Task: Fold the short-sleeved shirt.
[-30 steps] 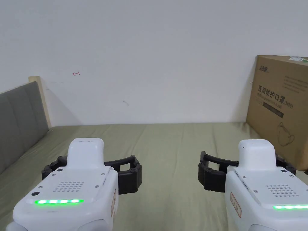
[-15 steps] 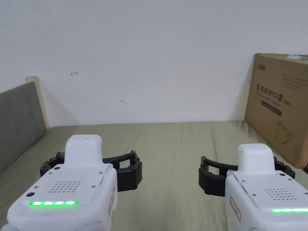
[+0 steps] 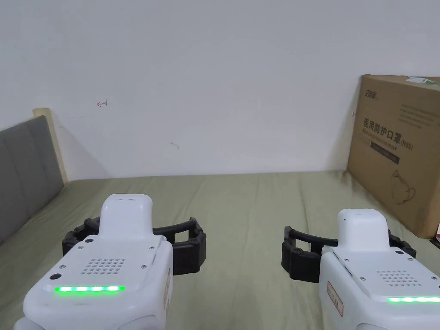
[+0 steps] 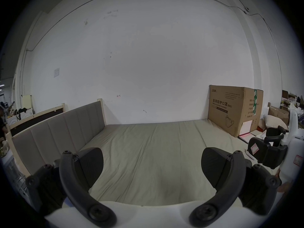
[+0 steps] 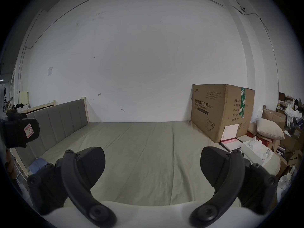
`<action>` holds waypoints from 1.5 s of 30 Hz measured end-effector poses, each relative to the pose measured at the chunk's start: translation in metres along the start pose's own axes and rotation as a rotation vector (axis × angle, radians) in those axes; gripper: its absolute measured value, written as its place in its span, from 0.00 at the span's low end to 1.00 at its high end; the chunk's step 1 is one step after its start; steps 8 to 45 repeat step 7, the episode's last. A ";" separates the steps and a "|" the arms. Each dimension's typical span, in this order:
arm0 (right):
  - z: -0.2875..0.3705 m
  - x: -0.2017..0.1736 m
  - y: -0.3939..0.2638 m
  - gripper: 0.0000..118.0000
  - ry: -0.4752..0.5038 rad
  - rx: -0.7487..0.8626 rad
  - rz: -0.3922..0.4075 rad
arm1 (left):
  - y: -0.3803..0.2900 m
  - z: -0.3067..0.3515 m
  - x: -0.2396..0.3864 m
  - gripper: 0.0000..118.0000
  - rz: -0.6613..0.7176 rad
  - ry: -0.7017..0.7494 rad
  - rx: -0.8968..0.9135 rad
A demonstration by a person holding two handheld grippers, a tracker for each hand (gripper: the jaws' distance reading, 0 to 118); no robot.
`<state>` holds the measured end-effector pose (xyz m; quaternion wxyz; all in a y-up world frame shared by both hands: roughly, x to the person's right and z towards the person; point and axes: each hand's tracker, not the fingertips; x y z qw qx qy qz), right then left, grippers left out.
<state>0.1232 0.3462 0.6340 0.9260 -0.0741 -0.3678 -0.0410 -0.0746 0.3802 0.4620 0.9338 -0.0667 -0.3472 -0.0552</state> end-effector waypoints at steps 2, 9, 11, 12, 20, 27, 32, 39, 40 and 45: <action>0.001 0.000 0.000 0.98 0.002 0.003 0.003 | 0.001 0.001 -0.001 1.00 0.005 -0.025 -0.008; 0.000 0.002 0.001 0.98 -0.013 0.006 0.015 | -0.003 0.004 -0.002 1.00 0.003 0.016 0.005; 0.000 0.002 0.001 0.98 -0.013 0.006 0.015 | -0.003 0.004 -0.002 1.00 0.003 0.016 0.005; 0.000 0.002 0.001 0.98 -0.013 0.006 0.015 | -0.003 0.004 -0.002 1.00 0.003 0.016 0.005; 0.000 0.002 0.001 0.98 -0.013 0.006 0.015 | -0.003 0.004 -0.002 1.00 0.003 0.016 0.005; 0.000 0.002 0.001 0.98 -0.013 0.006 0.015 | -0.003 0.004 -0.002 1.00 0.003 0.016 0.005; 0.000 0.002 0.001 0.98 -0.013 0.006 0.015 | -0.003 0.004 -0.002 1.00 0.003 0.016 0.005; 0.000 0.002 0.001 0.98 -0.013 0.006 0.015 | -0.003 0.004 -0.002 1.00 0.003 0.016 0.005; 0.000 0.002 0.001 0.98 -0.013 0.006 0.015 | -0.003 0.004 -0.002 1.00 0.003 0.016 0.005; 0.000 0.002 0.001 0.98 -0.013 0.006 0.015 | -0.003 0.004 -0.002 1.00 0.003 0.016 0.005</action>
